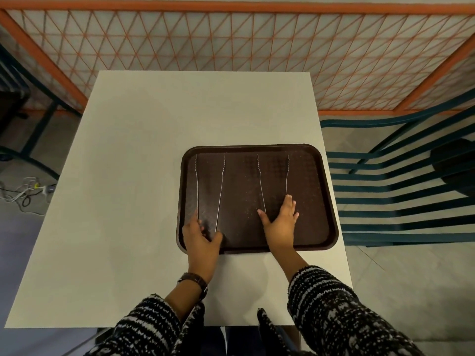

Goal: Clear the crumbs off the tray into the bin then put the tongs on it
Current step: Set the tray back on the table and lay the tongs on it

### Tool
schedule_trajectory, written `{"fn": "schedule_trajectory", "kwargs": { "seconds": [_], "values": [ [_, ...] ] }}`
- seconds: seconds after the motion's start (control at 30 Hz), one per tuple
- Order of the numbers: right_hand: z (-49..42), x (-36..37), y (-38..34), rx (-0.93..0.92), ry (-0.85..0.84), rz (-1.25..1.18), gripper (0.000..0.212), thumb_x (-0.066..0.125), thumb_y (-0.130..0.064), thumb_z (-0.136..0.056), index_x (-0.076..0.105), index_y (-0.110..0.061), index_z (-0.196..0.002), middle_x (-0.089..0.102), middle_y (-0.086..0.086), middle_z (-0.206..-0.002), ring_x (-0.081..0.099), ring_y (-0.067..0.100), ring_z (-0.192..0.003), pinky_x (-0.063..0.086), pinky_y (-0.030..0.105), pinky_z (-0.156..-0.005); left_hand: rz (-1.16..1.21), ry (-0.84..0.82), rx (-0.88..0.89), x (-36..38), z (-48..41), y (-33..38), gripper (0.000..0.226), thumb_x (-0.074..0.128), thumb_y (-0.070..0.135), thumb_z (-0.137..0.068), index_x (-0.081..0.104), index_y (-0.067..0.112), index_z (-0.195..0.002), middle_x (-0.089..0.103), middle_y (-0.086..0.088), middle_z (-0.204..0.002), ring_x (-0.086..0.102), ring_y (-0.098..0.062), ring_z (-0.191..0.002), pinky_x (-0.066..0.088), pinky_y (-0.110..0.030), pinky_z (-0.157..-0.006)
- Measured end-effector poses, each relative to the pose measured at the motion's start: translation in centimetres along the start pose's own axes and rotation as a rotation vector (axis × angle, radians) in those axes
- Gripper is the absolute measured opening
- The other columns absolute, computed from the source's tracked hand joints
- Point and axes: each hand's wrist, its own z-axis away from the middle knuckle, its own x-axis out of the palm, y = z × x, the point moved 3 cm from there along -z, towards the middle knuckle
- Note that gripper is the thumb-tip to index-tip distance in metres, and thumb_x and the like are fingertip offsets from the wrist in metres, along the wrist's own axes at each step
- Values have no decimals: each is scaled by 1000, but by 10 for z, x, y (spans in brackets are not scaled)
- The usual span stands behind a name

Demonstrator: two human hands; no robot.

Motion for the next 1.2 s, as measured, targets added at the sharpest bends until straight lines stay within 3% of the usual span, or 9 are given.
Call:
{"fn": "schedule_trajectory", "kwargs": {
  "seconds": [0.1,0.23,0.33,0.7,0.87,1.0,1.1,1.2],
  "values": [
    [1,-8,5,-10,29,15,81,56,-40,-89,12,-6,-149,12,9,-158,2,23,-147,-3,39,-118,-34,-18,-18,15,-4,1,64,68,9,-79,38,11,-135,43,-9,-117,48,-19,-104,44,-35,-97],
    [6,-22,18,-65,47,82,71,53,-34,-92,18,-7,-147,14,9,-158,2,22,-147,-4,38,-118,-71,-18,-42,38,-13,3,68,68,13,-79,35,10,-139,42,-12,-124,46,-26,-114,38,-34,-101],
    [13,-31,30,-99,59,139,67,54,-32,-92,23,-8,-146,17,10,-157,4,22,-147,-3,36,-117,-130,-2,-55,54,-21,4,68,67,16,-80,34,10,-140,42,-14,-129,41,-29,-121,32,-42,-106],
    [34,-51,65,-77,19,299,59,49,-31,-95,26,-14,-146,17,5,-157,5,22,-147,-7,33,-116,-384,-38,0,68,-29,-10,85,67,37,-80,20,13,-147,34,-19,-138,33,-34,-128,26,-48,-106],
    [42,-61,81,-185,-95,443,63,39,-50,-94,25,-19,-146,13,1,-158,-1,15,-146,-14,35,-116,-434,-34,73,53,-31,-10,90,66,47,-77,20,14,-147,29,-16,-145,29,-34,-133,21,-52,-108],
    [47,-66,91,-320,-204,594,74,18,-66,-85,23,-24,-147,12,-1,-158,-9,10,-142,-18,36,-113,-526,-9,154,20,-30,-22,94,69,52,-73,21,18,-146,25,-13,-150,24,-31,-138,14,-56,-112],
    [43,-66,88,-296,-216,651,58,28,-50,-95,19,-27,-148,12,2,-158,-13,13,-140,-18,37,-112,-601,-83,136,0,-22,-44,104,72,55,-68,16,21,-148,7,-14,-156,6,-27,-144,-6,-55,-111],
    [43,-59,83,-273,-233,706,49,36,-32,-99,23,-25,-147,11,5,-158,-6,27,-146,-17,41,-110,-627,-188,115,-5,-18,-56,105,69,52,-73,5,18,-149,-9,-15,-157,-9,-28,-145,-7,-58,-111]
  ]
}}
